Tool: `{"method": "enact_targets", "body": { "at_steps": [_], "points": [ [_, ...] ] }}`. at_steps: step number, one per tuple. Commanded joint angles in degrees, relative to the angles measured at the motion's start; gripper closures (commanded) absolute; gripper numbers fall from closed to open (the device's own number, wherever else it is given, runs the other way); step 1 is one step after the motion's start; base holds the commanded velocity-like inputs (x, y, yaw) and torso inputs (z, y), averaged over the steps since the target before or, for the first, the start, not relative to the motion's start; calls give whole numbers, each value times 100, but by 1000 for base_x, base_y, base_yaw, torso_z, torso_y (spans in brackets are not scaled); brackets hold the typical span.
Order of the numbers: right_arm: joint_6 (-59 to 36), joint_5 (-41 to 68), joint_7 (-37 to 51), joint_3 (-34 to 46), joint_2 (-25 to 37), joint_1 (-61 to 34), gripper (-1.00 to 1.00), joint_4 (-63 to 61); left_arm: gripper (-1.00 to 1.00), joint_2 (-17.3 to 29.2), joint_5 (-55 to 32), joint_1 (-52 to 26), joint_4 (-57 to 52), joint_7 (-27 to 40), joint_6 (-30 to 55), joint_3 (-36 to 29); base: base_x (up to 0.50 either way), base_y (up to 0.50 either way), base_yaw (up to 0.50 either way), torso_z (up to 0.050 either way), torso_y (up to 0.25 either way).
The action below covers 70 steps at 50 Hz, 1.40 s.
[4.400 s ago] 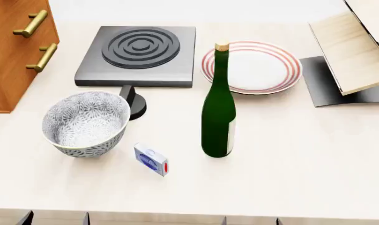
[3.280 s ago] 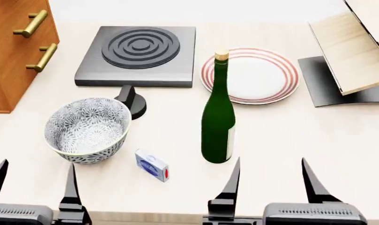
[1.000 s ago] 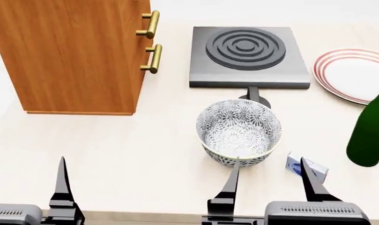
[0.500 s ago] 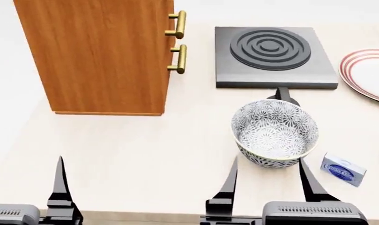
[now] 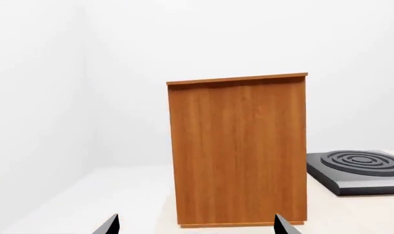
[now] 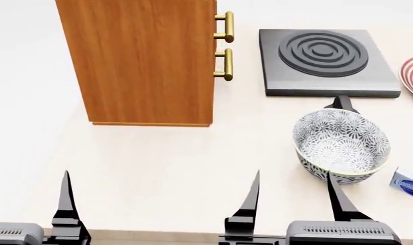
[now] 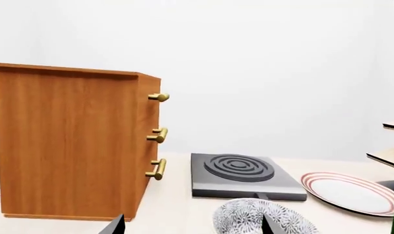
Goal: Put the bowl on the top of the cabinet.
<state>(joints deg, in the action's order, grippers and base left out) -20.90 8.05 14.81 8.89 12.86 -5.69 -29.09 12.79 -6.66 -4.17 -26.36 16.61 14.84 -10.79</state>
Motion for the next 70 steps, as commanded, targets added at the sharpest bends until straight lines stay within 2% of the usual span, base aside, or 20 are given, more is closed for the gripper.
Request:
{"method": "enact_targets", "body": {
  "at_steps": [1, 22, 38, 57, 70],
  "points": [
    [-28, -54, 42, 111, 44, -23, -100, 15, -100, 40, -56, 20, -11, 43, -26, 2, 0, 219, 0, 0, 0],
    [3, 78, 62, 125, 102, -25, -100, 24, -100, 89, -112, -2, 8, 111, -34, -41, 7, 81, 0, 0, 0],
    [103, 41, 146, 166, 127, -21, -100, 68, -100, 125, -144, 3, 31, 154, -78, -79, 437, 138, 0, 0, 0],
    [45, 106, 204, 189, 173, -30, -100, 70, -100, 174, -157, -4, 32, 207, -82, -140, 27, 8, 0, 0, 0],
    [100, 101, 251, 210, 206, -27, -100, 93, -100, 200, -181, -19, 44, 236, -93, -169, 441, 84, 0, 0, 0]
  ]
}}
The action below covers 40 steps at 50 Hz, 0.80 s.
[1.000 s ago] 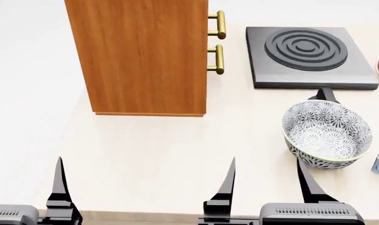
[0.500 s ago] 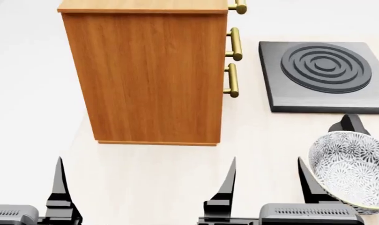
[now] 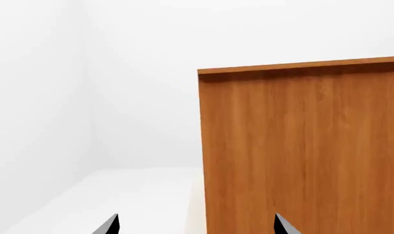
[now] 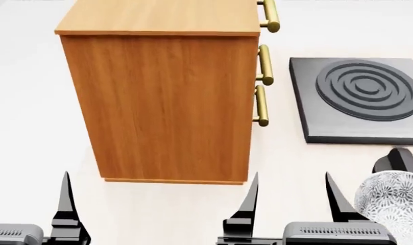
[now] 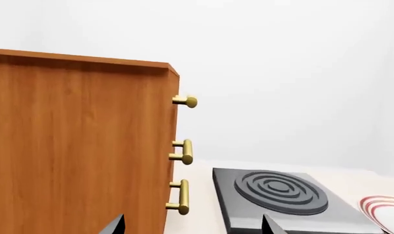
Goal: Put the bowl on the top of the cabinet.
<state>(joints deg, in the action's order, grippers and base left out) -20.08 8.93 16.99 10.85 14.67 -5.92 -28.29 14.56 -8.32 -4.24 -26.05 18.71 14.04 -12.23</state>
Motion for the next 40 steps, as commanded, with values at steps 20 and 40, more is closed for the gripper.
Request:
{"method": "enact_targets", "body": {
  "at_steps": [20, 40],
  "points": [
    [31, -15, 142, 48, 55, -18, -100, 81, -100, 57, -37, -25, 33, 80, -27, -75, 345, 74, 0, 0, 1],
    [-327, -499, 642, 169, 6, -131, -100, 155, -100, 92, -66, -34, 52, 118, -45, -122, 0, 0, 0, 0, 0]
  ]
}}
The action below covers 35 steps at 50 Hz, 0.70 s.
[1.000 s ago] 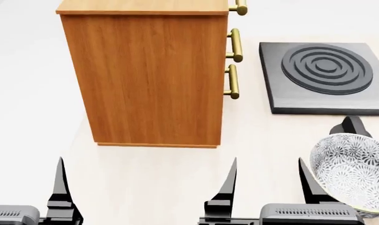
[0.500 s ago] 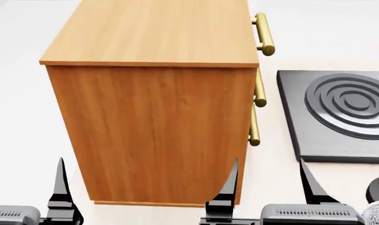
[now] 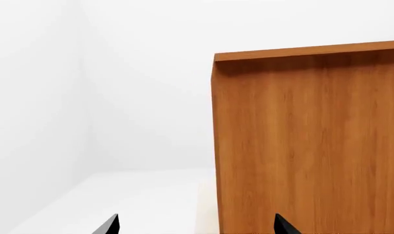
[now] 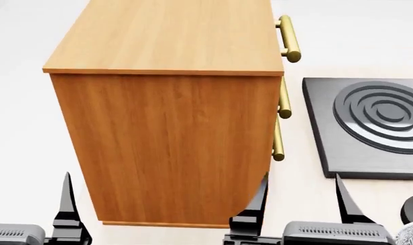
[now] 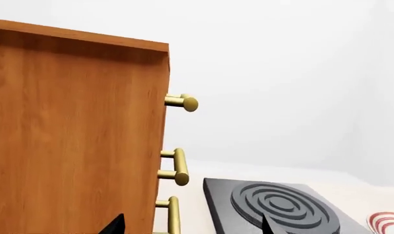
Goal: Put the bowl on the top of the cabinet.
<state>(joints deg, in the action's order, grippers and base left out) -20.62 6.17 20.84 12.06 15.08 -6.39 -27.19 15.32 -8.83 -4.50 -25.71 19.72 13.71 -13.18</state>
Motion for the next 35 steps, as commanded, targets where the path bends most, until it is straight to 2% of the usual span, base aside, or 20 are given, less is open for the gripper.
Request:
{"method": "enact_targets", "body": {
  "at_steps": [1, 6, 7, 9, 13, 18, 26, 35],
  "points": [
    [-275, -221, 259, 49, -33, -85, -100, 43, -100, 18, -16, -8, 17, 20, -12, -28, 0, 0, 0, 0, 0],
    [-921, -325, 291, 168, 35, -234, -100, -45, -100, 27, -13, -14, 33, 31, -10, -49, 0, 0, 0, 0, 0],
    [-1465, -197, 171, 162, 68, -381, -100, -156, -100, 28, -6, -10, 62, 28, -32, -58, 0, 0, 0, 0, 0],
    [-1871, -307, 259, 187, 107, -498, -100, -343, -100, 31, -9, -15, 78, 30, -39, -62, 0, 0, 0, 0, 0],
    [-3050, 13, 30, -98, 252, -856, -100, -1038, -100, 34, -30, -37, 136, 30, -51, -57, 0, 0, 0, 0, 0],
    [-4011, 67, -36, -230, 530, -1179, -100, -1633, -100, 24, -35, -87, 236, 24, -90, -79, 0, 0, 0, 0, 0],
    [-5774, 501, -408, -889, 792, -1785, -100, -2376, -100, 23, -31, -127, 324, 33, -116, -114, 0, 0, 0, 0, 0],
    [-6625, 646, -608, -1180, 1195, -1715, -100, -2764, -100, 34, -6, -142, 304, 77, -67, -156, 0, 0, 0, 0, 0]
  ]
}}
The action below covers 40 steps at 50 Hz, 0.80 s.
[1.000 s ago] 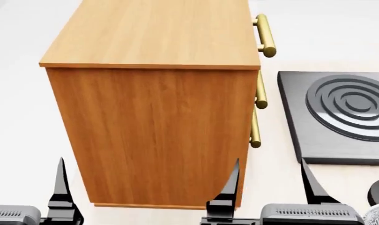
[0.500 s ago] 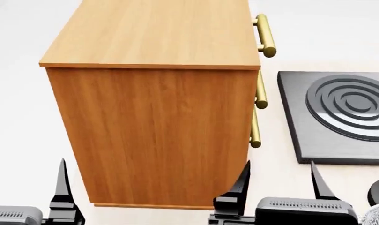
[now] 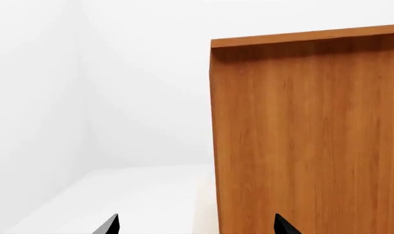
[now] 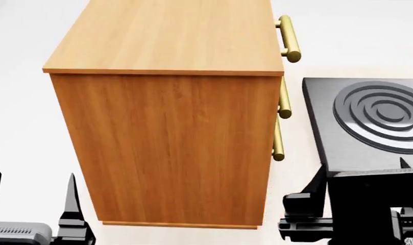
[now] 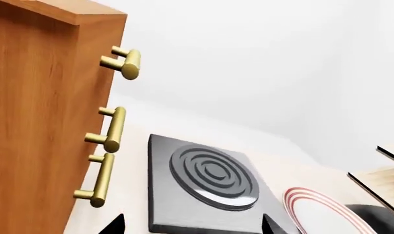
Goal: Put the bowl on the top of the cabinet.
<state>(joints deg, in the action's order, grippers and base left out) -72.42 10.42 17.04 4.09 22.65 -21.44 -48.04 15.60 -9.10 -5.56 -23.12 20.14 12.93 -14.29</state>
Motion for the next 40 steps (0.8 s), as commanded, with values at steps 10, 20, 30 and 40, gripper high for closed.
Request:
{"method": "enact_targets", "body": {
  "at_steps": [10, 20, 30, 40],
  "points": [
    [-1755, 3094, 1804, -1024, 1442, 95, -100, -571, -100, 24, 11, -41, -23, 77, 46, -60, 0, 0, 0, 0, 0],
    [-1679, 5739, 3733, -1775, 2205, 542, -100, -338, -100, 36, 32, -28, -90, 112, 69, -111, 0, 0, 0, 0, 0],
    [-1387, 5877, 4055, -1765, 2556, 1137, -100, -334, -100, 44, 44, -21, -70, 126, 40, -170, 0, 0, 0, 0, 0],
    [-978, 5457, 3923, -1478, 2636, 1464, -100, -246, -100, 58, 26, -37, -79, 141, 54, -197, 0, 0, 0, 0, 0]
  ]
}}
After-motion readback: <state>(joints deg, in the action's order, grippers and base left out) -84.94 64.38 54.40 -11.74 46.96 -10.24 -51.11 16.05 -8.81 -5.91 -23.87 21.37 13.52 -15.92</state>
